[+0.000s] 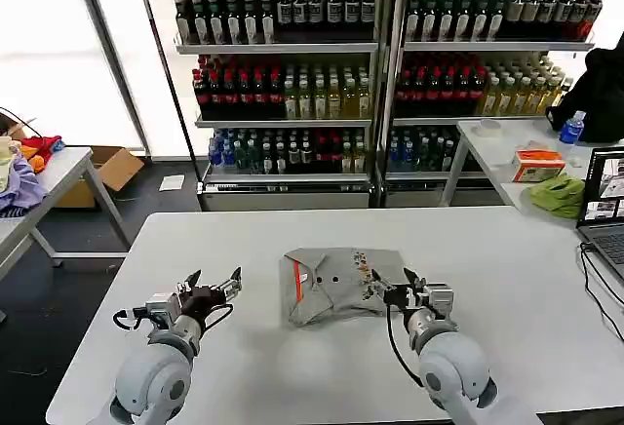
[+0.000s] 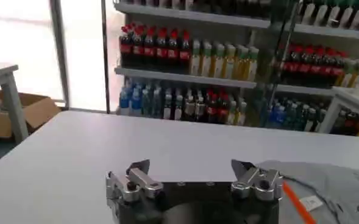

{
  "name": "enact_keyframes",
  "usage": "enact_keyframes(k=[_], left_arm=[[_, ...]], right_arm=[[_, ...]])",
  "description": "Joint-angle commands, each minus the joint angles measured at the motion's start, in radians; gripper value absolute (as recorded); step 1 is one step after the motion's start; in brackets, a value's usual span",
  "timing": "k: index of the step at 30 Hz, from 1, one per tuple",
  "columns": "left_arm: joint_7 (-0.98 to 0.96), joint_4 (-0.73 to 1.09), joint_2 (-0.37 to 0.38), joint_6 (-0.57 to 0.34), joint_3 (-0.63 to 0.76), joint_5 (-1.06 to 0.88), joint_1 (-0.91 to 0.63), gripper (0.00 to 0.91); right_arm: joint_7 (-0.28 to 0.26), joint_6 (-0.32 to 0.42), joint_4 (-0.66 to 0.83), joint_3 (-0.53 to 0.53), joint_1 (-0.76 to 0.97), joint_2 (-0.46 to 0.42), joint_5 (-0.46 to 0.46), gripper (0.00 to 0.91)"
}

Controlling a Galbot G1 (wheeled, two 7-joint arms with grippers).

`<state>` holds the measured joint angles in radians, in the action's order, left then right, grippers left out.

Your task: Fold and organize the clothes.

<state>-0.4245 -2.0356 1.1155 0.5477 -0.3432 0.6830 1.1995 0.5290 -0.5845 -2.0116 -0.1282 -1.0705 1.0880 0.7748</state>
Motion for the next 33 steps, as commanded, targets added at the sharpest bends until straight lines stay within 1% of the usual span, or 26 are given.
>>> enact_keyframes(k=[1,6,16,18,26,30,31,33], left_arm=[[0.001,0.000,0.003,0.000,-0.008,0.000,0.014,0.907],[0.000,0.011,0.008,-0.002,-0.002,-0.001,0.010,0.907],[0.003,0.020,0.006,-0.006,0.000,0.000,0.010,0.907],[0.003,0.018,0.006,-0.007,0.002,0.000,0.010,0.907],[0.004,0.019,0.009,-0.007,0.003,0.000,0.013,0.907],[0.003,0.014,0.008,-0.007,0.003,0.001,0.013,0.907],[0.003,0.010,0.008,-0.007,0.002,0.001,0.013,0.907],[0.003,0.004,0.009,-0.006,0.001,0.002,0.015,0.907]], right_arm=[[0.041,-0.002,0.010,0.061,-0.031,-0.007,0.078,0.907],[0.053,-0.001,0.042,0.062,-0.031,0.005,0.078,0.907],[0.071,-0.001,0.070,0.056,-0.043,0.005,0.074,0.907],[0.081,-0.002,0.070,0.054,-0.041,0.004,0.075,0.907],[0.085,-0.004,0.015,0.041,-0.058,-0.033,0.088,0.907],[0.099,-0.006,0.018,0.052,-0.054,-0.055,0.094,0.907],[0.098,-0.006,0.023,0.058,-0.056,-0.065,0.083,0.907],[0.083,-0.004,0.030,0.065,-0.063,-0.079,0.023,0.907]])
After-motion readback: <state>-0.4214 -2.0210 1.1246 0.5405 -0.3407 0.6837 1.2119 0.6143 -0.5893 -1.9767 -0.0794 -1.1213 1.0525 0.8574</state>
